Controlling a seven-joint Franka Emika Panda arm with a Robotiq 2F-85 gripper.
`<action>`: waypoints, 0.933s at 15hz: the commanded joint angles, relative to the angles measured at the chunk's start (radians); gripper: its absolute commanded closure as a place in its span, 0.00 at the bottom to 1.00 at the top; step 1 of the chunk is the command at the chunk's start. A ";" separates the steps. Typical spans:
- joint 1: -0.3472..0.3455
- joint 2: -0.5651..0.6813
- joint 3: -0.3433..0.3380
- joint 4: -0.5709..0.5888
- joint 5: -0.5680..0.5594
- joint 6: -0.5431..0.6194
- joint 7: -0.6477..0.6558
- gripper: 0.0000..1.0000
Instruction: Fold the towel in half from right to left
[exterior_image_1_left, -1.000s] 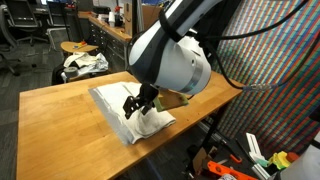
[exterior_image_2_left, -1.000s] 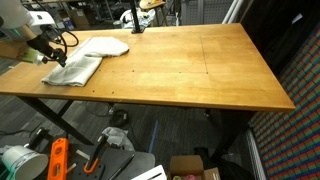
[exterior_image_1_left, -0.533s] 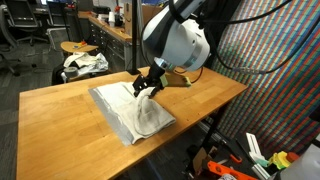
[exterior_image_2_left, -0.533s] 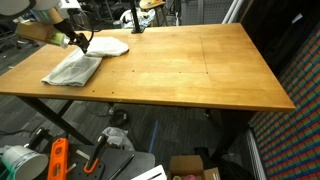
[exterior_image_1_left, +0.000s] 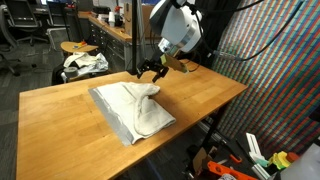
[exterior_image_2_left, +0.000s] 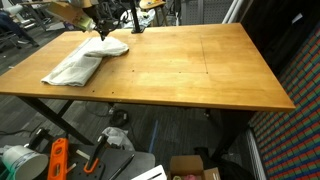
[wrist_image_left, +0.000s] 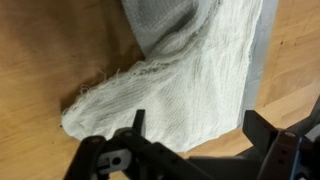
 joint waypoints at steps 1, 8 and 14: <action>-0.037 0.113 0.000 0.151 -0.036 -0.050 0.062 0.00; -0.093 0.252 -0.010 0.274 -0.156 -0.063 0.159 0.00; -0.145 0.294 -0.004 0.293 -0.229 -0.057 0.209 0.00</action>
